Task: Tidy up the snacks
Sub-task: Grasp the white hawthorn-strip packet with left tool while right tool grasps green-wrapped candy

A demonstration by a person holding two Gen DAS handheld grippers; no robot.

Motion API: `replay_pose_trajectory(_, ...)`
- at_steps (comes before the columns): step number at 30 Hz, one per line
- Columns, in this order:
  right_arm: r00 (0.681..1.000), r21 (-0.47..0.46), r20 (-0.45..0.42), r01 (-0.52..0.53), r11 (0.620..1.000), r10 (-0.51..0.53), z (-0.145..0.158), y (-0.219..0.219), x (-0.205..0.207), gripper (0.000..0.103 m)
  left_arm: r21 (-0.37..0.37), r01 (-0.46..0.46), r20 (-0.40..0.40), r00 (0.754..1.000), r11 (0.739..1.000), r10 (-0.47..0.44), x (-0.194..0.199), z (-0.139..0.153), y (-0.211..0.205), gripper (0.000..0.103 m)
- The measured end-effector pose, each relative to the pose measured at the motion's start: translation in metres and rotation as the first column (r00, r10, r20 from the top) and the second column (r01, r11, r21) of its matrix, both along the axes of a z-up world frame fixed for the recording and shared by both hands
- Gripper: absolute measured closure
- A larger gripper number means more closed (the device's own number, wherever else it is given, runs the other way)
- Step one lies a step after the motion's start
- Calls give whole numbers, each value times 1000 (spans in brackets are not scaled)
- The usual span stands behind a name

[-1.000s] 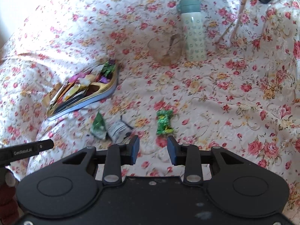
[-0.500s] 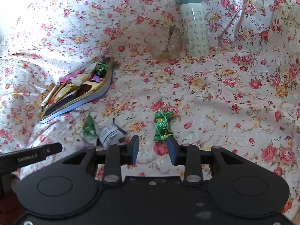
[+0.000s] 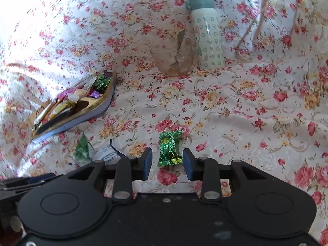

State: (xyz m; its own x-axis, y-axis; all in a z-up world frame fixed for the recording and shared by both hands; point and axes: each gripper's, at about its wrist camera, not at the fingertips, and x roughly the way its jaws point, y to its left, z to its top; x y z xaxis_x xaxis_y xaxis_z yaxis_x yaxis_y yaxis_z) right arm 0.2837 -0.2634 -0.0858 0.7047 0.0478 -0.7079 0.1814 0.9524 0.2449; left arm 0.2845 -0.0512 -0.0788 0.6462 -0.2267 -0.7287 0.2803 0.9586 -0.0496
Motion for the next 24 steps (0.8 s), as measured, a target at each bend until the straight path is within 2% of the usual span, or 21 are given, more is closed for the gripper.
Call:
replay_pose_trajectory(3, 1000, -33, 11, -25, 999, 26, -4, 3, 2, 67, 25, 26, 33, 999, 999, -27, -4, -3, -3, 62)
replay_pose_trajectory(14, 993, -136, 23, -108, 985, 112, -16, 11, 7, 67, -2, 42, 57, 998, 999, -42, 1, -6, 1, 61)
replay_pose_trajectory(20, 992, -153, 30, -118, 981, 124, -20, 12, 9, 67, -8, 35, 58, 998, 999, -34, 6, -8, 1, 59)
replay_pose_trajectory(24, 992, -123, 37, -119, 985, 124, -19, 9, 11, 67, -26, 34, 61, 998, 999, -32, 6, -6, 6, 59)
